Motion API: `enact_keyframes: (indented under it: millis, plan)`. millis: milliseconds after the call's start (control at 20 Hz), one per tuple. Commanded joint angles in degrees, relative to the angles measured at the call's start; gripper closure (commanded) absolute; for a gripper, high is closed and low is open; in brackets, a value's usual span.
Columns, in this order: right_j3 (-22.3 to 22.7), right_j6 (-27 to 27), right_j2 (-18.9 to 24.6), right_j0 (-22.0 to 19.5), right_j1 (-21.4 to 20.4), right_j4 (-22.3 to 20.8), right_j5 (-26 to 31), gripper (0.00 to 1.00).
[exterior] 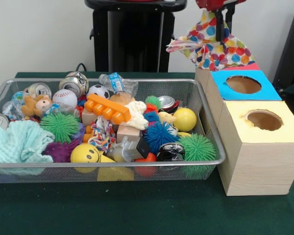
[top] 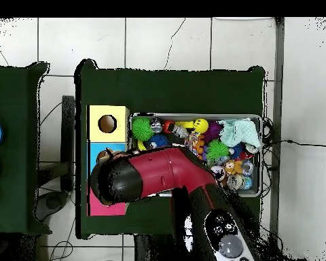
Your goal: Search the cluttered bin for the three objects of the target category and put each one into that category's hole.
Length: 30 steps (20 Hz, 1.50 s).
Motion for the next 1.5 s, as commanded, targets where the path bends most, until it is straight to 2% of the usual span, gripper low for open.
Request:
enact_keyframes:
  millis: [50,400,550,900,1250,1500]
  plan:
    - [1.9,13.7,-6.3,-0.1,2.1,2.1,-2.8,1.0]
    - [2.5,14.4,-8.1,0.7,5.3,3.5,-6.6,1.0]
    - [2.3,14.7,-8.9,1.8,5.4,4.4,-7.0,1.0]
    - [1.3,18.3,-12.3,7.3,5.0,7.8,-7.0,1.0]
    - [0.6,20.2,-16.0,12.3,5.2,10.9,-8.1,1.0]
    - [-1.0,21.3,-17.9,15.9,5.3,12.9,-6.9,1.0]
